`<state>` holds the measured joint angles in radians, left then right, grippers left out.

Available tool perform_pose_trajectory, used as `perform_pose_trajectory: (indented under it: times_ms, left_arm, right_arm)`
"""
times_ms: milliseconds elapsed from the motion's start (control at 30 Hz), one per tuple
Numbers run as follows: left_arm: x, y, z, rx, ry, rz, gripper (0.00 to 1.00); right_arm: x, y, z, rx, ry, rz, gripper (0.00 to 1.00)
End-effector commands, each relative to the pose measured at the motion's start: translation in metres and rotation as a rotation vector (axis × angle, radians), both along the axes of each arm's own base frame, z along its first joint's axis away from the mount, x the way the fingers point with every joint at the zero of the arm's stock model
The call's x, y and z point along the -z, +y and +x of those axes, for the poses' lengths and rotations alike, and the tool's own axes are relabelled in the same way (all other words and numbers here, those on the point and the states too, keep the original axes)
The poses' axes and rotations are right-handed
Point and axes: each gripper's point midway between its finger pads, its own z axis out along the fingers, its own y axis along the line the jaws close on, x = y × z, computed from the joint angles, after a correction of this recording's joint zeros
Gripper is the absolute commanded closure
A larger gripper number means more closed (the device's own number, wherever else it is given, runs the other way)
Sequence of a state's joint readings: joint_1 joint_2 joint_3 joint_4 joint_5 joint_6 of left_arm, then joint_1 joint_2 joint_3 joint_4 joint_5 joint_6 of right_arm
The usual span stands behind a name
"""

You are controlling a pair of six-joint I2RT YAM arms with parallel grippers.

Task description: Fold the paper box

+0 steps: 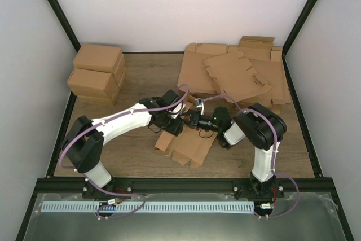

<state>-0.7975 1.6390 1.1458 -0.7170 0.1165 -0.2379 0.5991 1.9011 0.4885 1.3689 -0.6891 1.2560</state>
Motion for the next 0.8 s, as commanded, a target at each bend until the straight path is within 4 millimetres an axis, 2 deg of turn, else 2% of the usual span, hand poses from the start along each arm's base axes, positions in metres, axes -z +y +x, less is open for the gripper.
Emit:
perform_pose_trajectory:
  times_ms: [0,467,767]
  left_arm:
    - [-0.007,-0.007,0.003,0.002,-0.008,0.005,0.34]
    - [-0.006,-0.007,0.002,-0.015,-0.028,0.056,0.33]
    - [-0.003,-0.002,0.005,-0.027,-0.031,0.101,0.45]
  right_arm:
    - [0.006,0.0,-0.002,-0.006,-0.011,-0.009,0.99]
    - [0.018,-0.001,-0.003,-0.003,0.009,-0.02,0.97]
    - [0.017,-0.001,-0.003,-0.004,0.002,-0.02,0.93]
